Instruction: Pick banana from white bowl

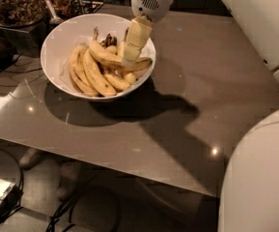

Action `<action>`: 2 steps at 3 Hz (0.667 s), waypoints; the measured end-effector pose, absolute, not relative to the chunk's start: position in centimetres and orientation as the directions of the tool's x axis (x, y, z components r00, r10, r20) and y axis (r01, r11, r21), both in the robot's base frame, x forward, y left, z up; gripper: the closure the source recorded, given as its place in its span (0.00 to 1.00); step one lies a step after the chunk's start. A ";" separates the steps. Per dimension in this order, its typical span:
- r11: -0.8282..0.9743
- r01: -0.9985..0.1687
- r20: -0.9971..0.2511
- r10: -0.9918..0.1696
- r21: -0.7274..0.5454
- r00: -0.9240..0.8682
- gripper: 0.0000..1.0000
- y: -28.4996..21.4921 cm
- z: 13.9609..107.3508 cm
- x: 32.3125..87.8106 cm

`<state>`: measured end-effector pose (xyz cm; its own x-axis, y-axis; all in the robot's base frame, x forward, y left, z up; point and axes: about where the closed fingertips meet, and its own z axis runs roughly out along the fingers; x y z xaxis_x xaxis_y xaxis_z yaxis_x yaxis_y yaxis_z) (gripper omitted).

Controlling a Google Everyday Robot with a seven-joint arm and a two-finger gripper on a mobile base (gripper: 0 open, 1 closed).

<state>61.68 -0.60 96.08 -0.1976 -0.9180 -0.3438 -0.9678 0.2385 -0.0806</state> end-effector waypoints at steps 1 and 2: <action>0.306 -0.952 -0.363 -0.887 0.000 -0.285 0.14 -1.3 94.0 62.4; 0.339 -0.939 -0.371 -0.865 0.061 -0.337 0.14 -1.6 92.4 62.3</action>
Offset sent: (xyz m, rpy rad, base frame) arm -0.0078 -0.0228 -0.0562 0.0719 0.2337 -0.1422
